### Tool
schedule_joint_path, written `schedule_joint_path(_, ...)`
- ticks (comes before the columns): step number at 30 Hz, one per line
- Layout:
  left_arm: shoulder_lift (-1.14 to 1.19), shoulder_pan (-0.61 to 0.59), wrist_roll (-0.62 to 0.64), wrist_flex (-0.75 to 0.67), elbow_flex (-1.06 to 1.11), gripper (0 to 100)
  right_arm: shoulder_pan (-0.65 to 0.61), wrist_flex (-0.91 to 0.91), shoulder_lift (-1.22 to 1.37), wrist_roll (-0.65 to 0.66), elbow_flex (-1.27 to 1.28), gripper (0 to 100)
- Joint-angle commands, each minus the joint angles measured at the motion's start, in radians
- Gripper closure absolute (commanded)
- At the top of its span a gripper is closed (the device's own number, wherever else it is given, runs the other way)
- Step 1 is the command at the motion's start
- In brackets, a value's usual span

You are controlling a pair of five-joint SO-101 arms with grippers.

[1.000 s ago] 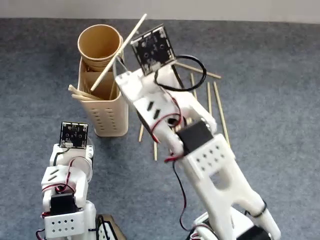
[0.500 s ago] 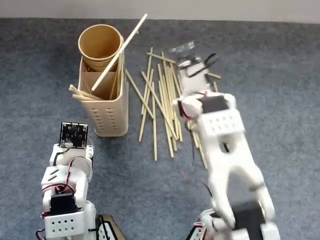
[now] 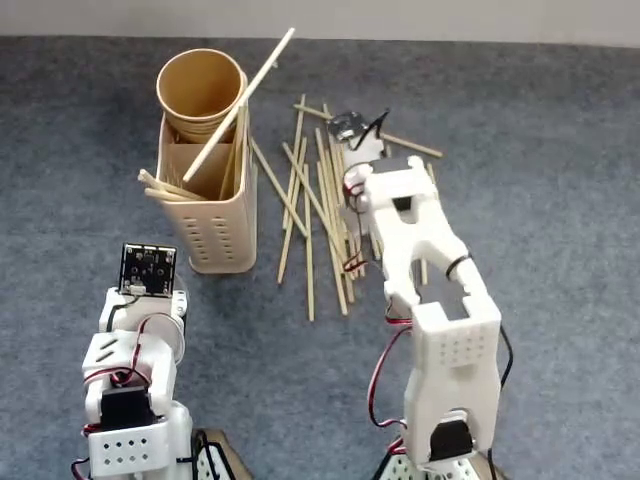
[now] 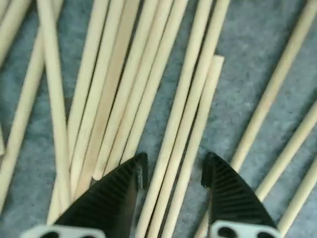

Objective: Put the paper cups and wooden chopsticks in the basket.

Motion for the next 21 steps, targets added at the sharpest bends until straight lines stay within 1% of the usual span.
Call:
schedule_joint_path(1, -0.008, 0.01, -0.015, 0.006, 0.018, 89, 0.059, -0.008, 0.07, 0.011, -0.056, 80.7)
schedule_joint_path(4, -0.008, 0.01, -0.015, 0.006, 0.018, 89, 0.071, 0.002, 0.11, 0.011, -0.068, 81.1)
schedule_joint_path(5, -0.008, 0.01, -0.015, 0.006, 0.018, 89, 0.073, 0.03, 0.117, 0.012, -0.073, 83.1)
schedule_joint_path(9, -0.008, 0.01, -0.015, 0.006, 0.018, 89, 0.064, 0.111, 0.104, 0.012, -0.073, 98.8)
schedule_joint_path(15, -0.008, 0.008, -0.015, 0.006, 0.018, 89, 0.059, 0.196, 0.045, 0.003, -0.077, 99.3)
schedule_joint_path(16, -0.008, 0.008, -0.015, 0.006, 0.018, 89, 0.059, 0.202, 0.013, -0.018, -0.088, 99.3)
schedule_joint_path(18, -0.008, 0.008, -0.015, 0.006, 0.018, 89, 0.059, 0.219, -0.091, -0.069, -0.113, 99.3)
schedule_joint_path(21, -0.008, 0.008, -0.015, 0.006, 0.018, 89, 0.031, 0.225, -0.321, -0.121, -0.148, 99.3)
